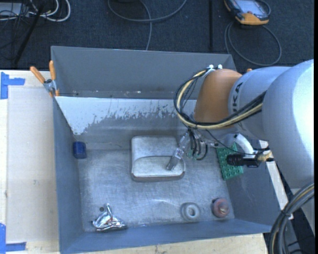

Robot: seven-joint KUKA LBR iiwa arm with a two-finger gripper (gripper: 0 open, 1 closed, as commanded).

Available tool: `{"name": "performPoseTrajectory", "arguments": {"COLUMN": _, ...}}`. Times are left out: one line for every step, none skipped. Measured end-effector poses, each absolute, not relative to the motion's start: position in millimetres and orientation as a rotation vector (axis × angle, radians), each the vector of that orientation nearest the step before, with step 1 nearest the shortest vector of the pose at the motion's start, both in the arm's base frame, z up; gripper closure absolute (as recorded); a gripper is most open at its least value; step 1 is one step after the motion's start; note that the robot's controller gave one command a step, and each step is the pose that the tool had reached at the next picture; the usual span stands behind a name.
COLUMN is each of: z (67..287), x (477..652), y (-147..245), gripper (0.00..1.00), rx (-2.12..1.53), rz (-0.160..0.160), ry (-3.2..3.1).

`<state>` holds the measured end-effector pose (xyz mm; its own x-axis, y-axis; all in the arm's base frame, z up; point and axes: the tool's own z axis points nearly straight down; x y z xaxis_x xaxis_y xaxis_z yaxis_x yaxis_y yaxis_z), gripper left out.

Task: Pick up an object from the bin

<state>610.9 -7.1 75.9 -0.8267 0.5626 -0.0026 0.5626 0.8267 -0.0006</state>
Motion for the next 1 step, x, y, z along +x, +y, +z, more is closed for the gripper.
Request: {"name": "performPoseTrajectory", "arguments": {"z": 231.1, "x": 604.3, "y": 20.8, "gripper": 1.0, "rx": 0.923, "rz": 0.004, "ry": 2.996}}
